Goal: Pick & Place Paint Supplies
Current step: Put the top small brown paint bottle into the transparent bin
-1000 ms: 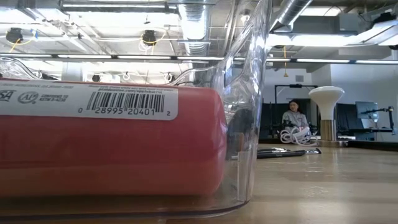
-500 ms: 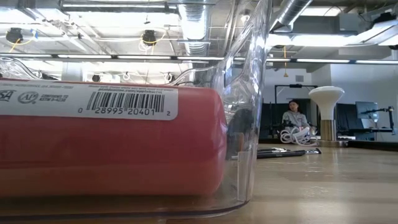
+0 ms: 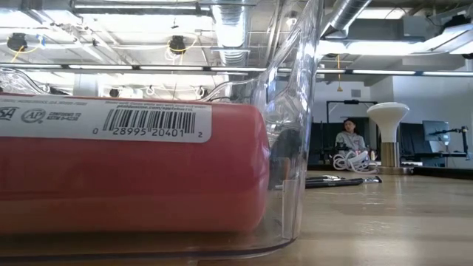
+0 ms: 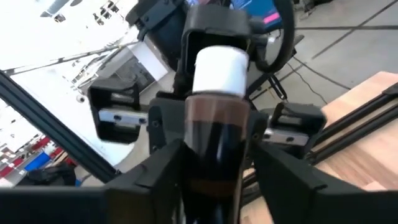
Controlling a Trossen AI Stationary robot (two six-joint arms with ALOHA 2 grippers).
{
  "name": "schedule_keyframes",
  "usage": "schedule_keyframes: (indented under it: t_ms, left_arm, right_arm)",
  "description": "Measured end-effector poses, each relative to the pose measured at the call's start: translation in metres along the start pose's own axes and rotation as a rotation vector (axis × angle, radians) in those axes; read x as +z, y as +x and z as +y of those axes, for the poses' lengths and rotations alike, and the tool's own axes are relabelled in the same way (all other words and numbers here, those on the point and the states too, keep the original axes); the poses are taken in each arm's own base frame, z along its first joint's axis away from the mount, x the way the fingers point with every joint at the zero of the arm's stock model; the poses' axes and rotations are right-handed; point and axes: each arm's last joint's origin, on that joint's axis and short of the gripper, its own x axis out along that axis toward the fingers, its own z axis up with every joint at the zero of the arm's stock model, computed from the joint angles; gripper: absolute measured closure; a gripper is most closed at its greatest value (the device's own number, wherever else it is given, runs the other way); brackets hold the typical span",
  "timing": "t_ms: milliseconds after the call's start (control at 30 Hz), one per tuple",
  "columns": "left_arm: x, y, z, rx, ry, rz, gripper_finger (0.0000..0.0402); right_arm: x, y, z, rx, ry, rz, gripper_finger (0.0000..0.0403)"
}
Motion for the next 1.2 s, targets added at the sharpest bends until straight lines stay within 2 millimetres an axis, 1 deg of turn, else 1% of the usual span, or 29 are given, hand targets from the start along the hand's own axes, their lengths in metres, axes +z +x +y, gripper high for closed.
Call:
schedule_keyframes:
  t_ms: [167, 267, 400, 567, 800, 900, 1033, 1100, 1200]
  left_arm:
    - [0.0, 0.0, 0.0, 0.004, 0.0, -0.003, 0.0348]
    - [0.0, 0.0, 0.0, 0.004, 0.0, -0.003, 0.0347]
    - [0.0, 0.0, 0.0, -0.003, -0.001, 0.003, 0.0341]
    - [-0.001, -0.003, -0.002, -0.046, -0.003, 0.044, 0.0311]
    - [-0.007, -0.023, -0.005, -0.025, -0.04, 0.128, 0.0253]
    - [-0.008, -0.033, -0.008, -0.039, -0.042, 0.158, 0.0234]
    - [-0.006, -0.042, -0.011, -0.071, -0.033, 0.166, 0.0215]
    - [-0.008, -0.042, -0.011, -0.076, -0.035, 0.187, 0.0207]
    - [-0.014, -0.037, -0.004, -0.036, -0.04, 0.26, 0.0199]
  right_arm:
    - [0.0, 0.0, 0.0, 0.015, 0.0, 0.015, 0.0301]
    - [0.0, -0.001, 0.0, 0.014, 0.0, 0.019, 0.0322]
    - [-0.001, -0.001, 0.0, 0.01, 0.015, 0.023, 0.0318]
    - [-0.002, 0.0, 0.0, 0.012, 0.018, 0.038, 0.0313]
    - [-0.01, -0.006, 0.004, -0.025, 0.035, 0.109, 0.0325]
    - [-0.018, -0.01, 0.003, -0.064, 0.062, 0.189, 0.0325]
    - [-0.026, -0.013, 0.01, -0.02, 0.113, 0.281, 0.0325]
    - [-0.03, -0.013, 0.014, 0.009, 0.138, 0.315, 0.0325]
    - [-0.034, -0.014, 0.02, 0.038, 0.156, 0.338, 0.0325]
